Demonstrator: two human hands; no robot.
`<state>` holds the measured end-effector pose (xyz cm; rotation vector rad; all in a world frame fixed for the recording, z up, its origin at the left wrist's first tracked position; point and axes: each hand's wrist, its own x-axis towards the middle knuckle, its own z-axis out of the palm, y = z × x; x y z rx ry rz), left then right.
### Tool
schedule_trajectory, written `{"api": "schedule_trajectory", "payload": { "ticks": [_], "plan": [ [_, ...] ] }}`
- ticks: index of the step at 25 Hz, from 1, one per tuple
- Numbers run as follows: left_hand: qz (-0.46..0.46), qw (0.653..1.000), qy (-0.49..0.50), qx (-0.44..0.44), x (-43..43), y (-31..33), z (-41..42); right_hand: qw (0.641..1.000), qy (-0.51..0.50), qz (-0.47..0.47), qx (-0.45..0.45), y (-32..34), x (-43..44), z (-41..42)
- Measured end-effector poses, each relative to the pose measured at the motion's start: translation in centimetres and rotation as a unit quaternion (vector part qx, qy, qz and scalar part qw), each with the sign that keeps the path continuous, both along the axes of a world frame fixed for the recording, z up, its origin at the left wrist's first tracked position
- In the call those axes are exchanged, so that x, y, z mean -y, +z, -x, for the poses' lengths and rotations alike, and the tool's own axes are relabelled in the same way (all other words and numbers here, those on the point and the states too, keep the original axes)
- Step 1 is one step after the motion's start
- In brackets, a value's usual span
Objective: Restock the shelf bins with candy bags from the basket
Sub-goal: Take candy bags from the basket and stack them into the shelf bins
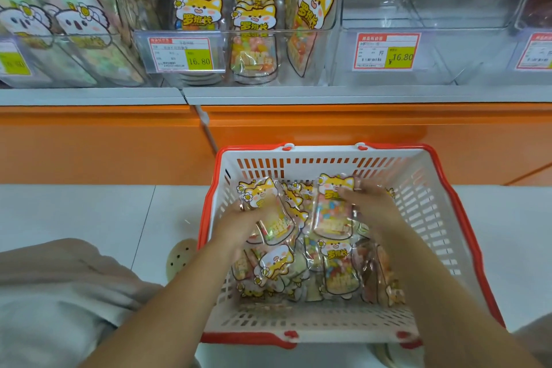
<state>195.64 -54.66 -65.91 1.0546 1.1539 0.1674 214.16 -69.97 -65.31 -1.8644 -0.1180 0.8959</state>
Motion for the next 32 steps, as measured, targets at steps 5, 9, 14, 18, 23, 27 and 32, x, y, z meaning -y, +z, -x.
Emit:
{"api": "schedule_trajectory", "payload": {
  "ticks": [5,9,14,18,23,27,32],
  "plan": [
    [0.051,0.997,-0.056,0.031,1.1,0.7,-0.6,0.993,0.108,-0.035,0.017,1.0,-2.5,5.1],
    [0.019,0.999,-0.042,0.010,1.0,0.8,-0.1,0.995,0.071,0.071,-0.004,-0.9,-1.6,1.6],
    [0.016,0.999,-0.028,0.011,1.0,0.5,0.1,0.853,0.334,0.400,0.039,-3.5,1.5,1.3],
    [0.018,0.999,-0.036,0.000,1.0,0.3,0.0,0.890,0.279,0.360,0.038,-5.0,1.7,4.3],
    [0.020,0.999,-0.026,0.004,0.7,0.3,0.1,0.990,0.061,0.108,-0.073,-0.6,1.9,0.8],
    [0.028,0.999,-0.032,0.017,0.9,0.8,0.0,0.988,0.037,-0.061,-0.138,2.8,1.3,-0.5],
    [0.068,0.996,-0.036,0.050,1.3,2.4,0.1,0.986,0.028,-0.055,-0.157,1.9,-1.7,5.0]
  ]
}}
